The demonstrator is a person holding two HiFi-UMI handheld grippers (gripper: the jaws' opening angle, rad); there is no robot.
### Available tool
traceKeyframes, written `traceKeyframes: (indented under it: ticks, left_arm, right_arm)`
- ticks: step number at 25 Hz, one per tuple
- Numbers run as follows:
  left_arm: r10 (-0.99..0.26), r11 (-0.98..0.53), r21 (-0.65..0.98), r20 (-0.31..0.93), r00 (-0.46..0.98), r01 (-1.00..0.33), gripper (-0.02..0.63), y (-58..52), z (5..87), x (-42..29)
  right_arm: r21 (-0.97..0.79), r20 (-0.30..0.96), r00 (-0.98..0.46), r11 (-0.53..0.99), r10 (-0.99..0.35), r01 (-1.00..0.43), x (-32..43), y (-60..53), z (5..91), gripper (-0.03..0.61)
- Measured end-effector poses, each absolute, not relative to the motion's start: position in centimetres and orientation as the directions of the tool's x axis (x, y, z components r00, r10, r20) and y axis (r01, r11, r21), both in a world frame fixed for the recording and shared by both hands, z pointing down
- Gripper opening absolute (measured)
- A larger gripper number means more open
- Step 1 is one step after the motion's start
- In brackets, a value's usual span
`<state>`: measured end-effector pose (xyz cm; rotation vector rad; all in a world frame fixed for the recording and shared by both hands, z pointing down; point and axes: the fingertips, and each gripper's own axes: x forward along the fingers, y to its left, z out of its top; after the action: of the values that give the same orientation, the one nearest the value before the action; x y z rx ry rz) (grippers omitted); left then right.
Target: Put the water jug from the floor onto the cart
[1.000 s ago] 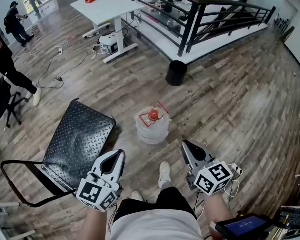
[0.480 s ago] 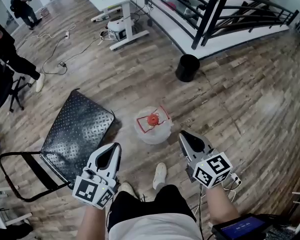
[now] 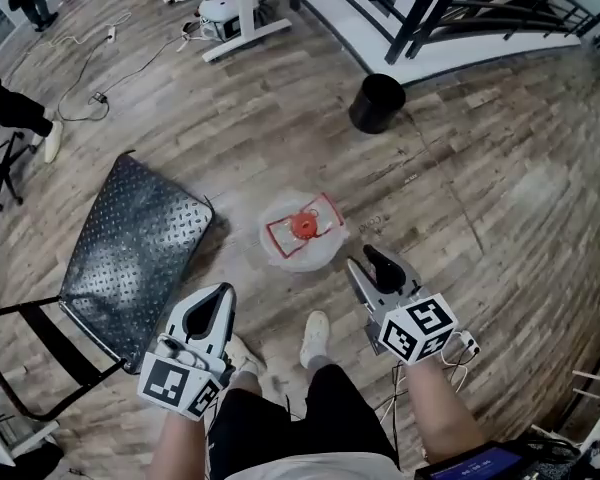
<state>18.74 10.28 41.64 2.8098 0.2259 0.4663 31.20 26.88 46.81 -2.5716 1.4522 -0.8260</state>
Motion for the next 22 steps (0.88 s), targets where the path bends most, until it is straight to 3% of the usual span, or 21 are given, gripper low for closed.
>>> traceKeyframes:
  ticks: [13, 22]
  left_arm:
    - [0.203, -0.948, 0.304, 0.332, 0.921, 0.099, -0.002, 7.9, 51.0, 20.2]
    - [0.193, -0.941, 0.333, 0.372, 0.908, 0.063, -0.002, 5.8, 57.6, 20.9]
  right_arm:
    - [-0.207, 0.573, 0.314, -0.504, -0.757, -0.838, 34.1, 20.8, 61.2, 0.286]
    - [-0.102, 0.698, 0.269, -0.464, -0.663, -0.88, 35.2, 18.2, 71.0, 0.356]
